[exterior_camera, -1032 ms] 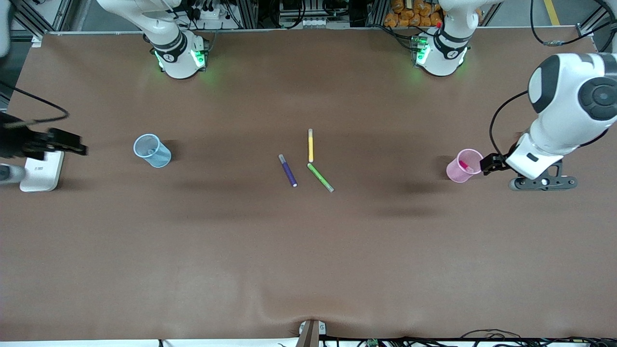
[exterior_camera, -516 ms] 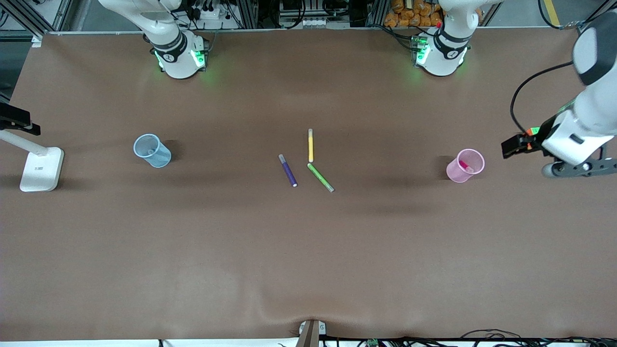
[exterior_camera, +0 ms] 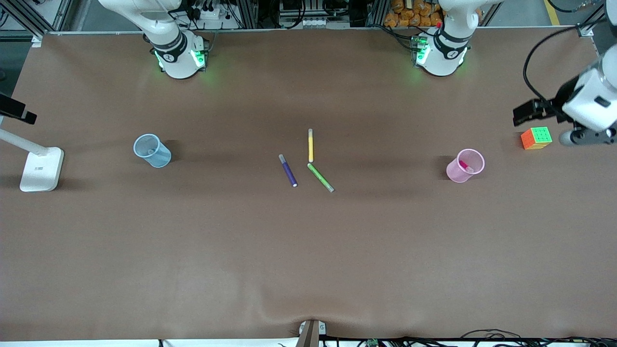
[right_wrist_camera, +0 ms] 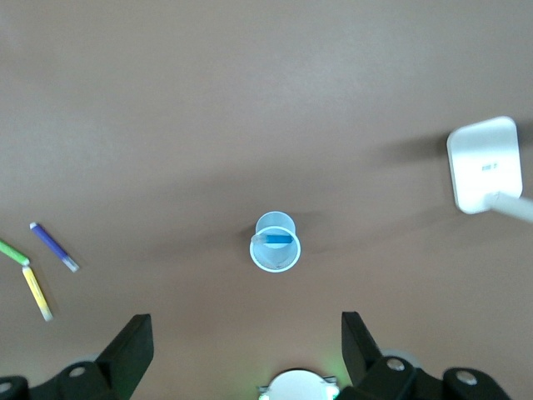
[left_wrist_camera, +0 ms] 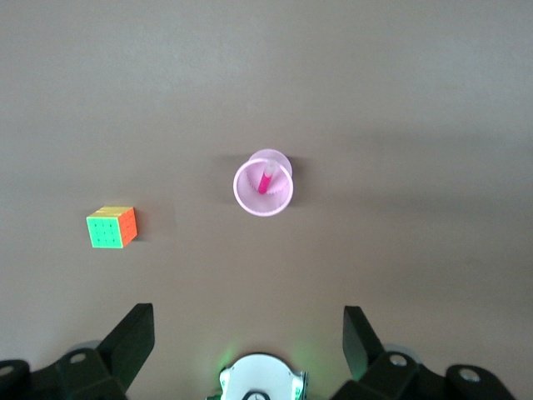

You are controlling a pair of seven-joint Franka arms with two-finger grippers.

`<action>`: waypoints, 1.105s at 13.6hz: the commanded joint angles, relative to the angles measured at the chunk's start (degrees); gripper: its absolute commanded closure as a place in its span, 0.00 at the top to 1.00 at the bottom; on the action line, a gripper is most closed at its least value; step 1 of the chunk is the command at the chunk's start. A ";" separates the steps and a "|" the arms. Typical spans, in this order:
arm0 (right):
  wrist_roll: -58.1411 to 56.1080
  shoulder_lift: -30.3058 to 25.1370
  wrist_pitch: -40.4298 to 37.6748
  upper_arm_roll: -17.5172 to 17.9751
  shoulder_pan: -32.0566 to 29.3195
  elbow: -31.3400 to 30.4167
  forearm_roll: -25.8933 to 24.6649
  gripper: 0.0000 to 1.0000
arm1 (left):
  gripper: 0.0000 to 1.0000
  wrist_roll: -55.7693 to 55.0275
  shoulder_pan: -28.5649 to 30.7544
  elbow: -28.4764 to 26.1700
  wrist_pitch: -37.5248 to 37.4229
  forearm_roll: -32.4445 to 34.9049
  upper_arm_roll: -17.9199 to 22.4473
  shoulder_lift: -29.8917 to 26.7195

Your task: Place pink and blue markers in matching cups

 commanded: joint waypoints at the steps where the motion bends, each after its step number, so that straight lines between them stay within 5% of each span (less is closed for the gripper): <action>1: 6.81 -10.51 7.84 0.75 0.43 -16.32 0.40 1.00 | 1.00 -0.30 0.21 -0.41 -1.28 -2.58 -0.92 -2.78; 4: 6.91 -13.17 12.07 1.72 0.52 -21.10 -0.82 1.00 | 1.00 -0.29 0.12 0.64 -1.28 -4.09 -0.92 -2.26; 7: 6.12 -11.51 11.57 1.89 1.13 -16.57 -2.41 1.00 | 1.00 0.76 -0.67 0.65 -1.36 -3.83 0.03 -3.05; 10: 6.30 -10.36 10.68 2.07 3.67 -13.65 -5.92 1.00 | 1.00 0.85 -12.51 0.12 -1.36 -4.18 12.48 -4.72; 15: 6.65 -9.83 10.77 1.80 3.77 -13.29 -5.57 1.00 | 1.00 0.76 -14.56 -1.45 -3.04 -4.27 13.40 -7.53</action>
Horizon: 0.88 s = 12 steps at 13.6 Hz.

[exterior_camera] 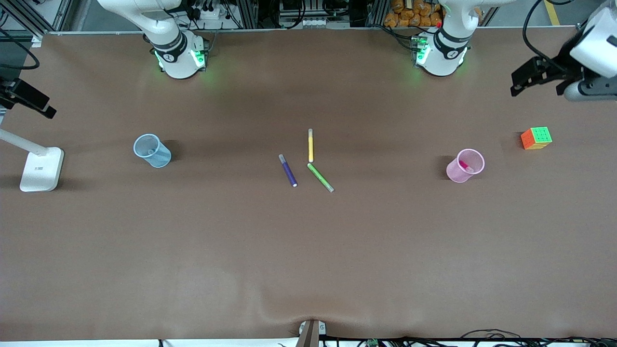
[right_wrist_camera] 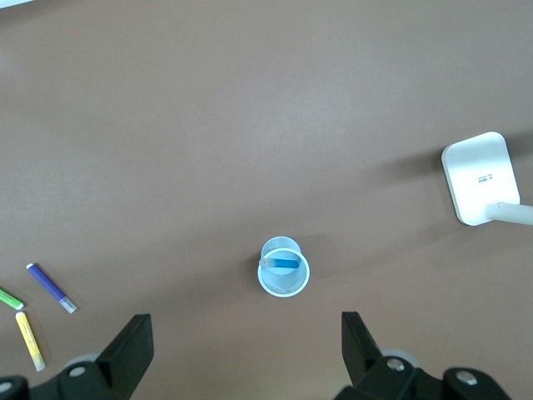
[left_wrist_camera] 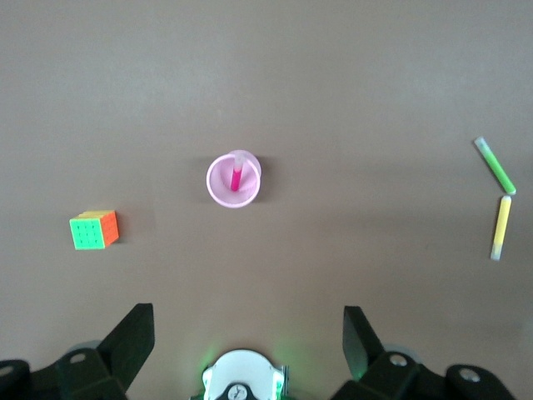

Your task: Place pink and blue markers in matching cups

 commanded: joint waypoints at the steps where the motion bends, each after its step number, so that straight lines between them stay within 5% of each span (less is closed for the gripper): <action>1: 0.60 0.82 -0.77 0.07 -0.11 1.45 -0.89 1.00 | 1.00 0.45 -1.19 -2.75 -0.66 0.07 1.24 -2.00; 3: 0.51 0.90 -0.59 0.07 -0.20 1.72 -0.71 1.00 | 1.00 0.45 -2.69 -4.34 -0.05 0.08 4.56 -3.06; 12: 0.51 3.27 -1.03 0.07 0.07 4.61 -0.89 1.00 | 1.00 0.63 -1.29 -4.87 3.21 -0.27 5.63 -3.68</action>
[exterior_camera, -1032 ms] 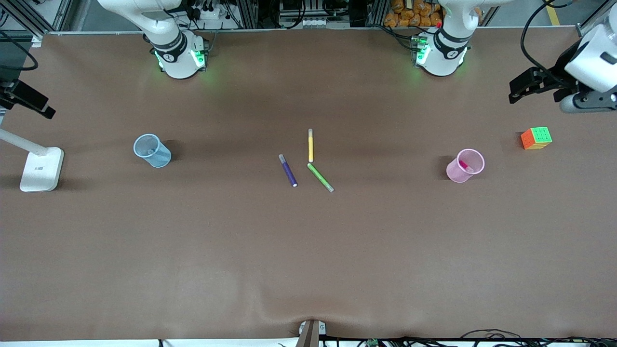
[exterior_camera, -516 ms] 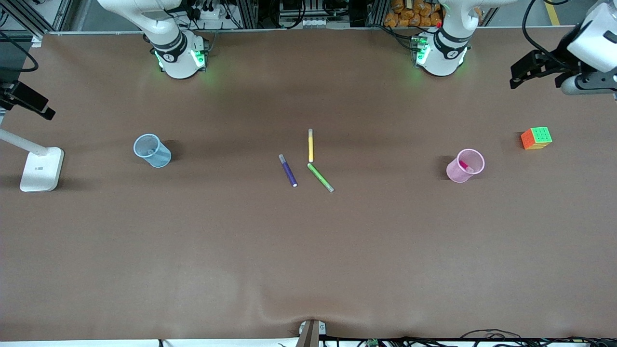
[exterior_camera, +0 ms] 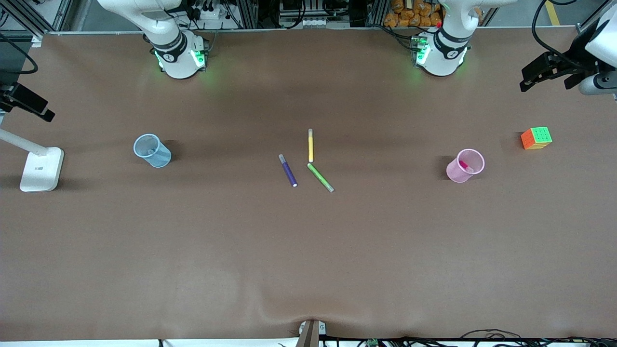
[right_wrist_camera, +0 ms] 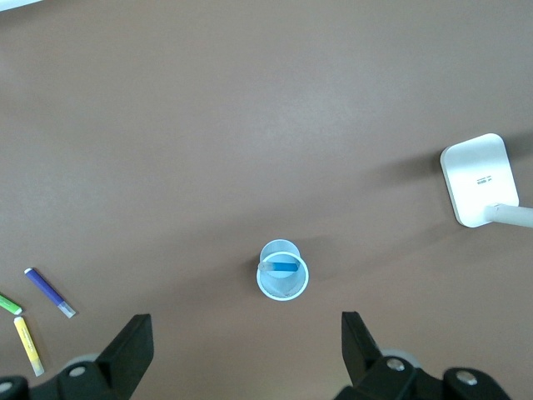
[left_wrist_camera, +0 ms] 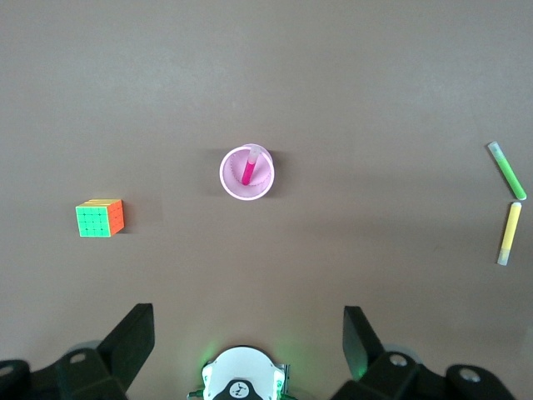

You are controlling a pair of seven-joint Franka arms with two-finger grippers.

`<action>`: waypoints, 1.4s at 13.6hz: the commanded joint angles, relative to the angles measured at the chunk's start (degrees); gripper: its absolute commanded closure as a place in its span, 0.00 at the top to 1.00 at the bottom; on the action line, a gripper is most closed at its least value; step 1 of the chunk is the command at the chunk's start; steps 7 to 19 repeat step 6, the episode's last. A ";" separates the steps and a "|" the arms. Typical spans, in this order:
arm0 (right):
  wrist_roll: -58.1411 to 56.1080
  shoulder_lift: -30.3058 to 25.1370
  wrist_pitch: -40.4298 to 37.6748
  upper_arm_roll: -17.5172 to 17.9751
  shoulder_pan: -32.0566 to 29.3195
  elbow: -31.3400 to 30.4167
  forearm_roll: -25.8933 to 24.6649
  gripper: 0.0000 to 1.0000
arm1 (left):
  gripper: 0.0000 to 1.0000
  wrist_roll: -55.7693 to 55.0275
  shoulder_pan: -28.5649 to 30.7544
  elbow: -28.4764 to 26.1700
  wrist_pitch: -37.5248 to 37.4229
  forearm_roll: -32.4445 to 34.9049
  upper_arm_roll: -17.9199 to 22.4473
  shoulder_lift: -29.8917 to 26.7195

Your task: Place pink and blue markers in matching cups

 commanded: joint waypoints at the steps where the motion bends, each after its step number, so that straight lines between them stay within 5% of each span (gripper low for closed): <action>1: 0.60 2.02 -1.06 0.17 -0.01 3.28 -0.89 1.00 | 1.00 0.48 0.40 -0.14 0.61 -0.29 0.80 -0.91; 19: 0.60 2.46 -1.77 0.17 -0.27 3.63 -0.71 1.00 | 1.00 0.22 0.22 -0.05 0.53 -0.21 0.54 0.05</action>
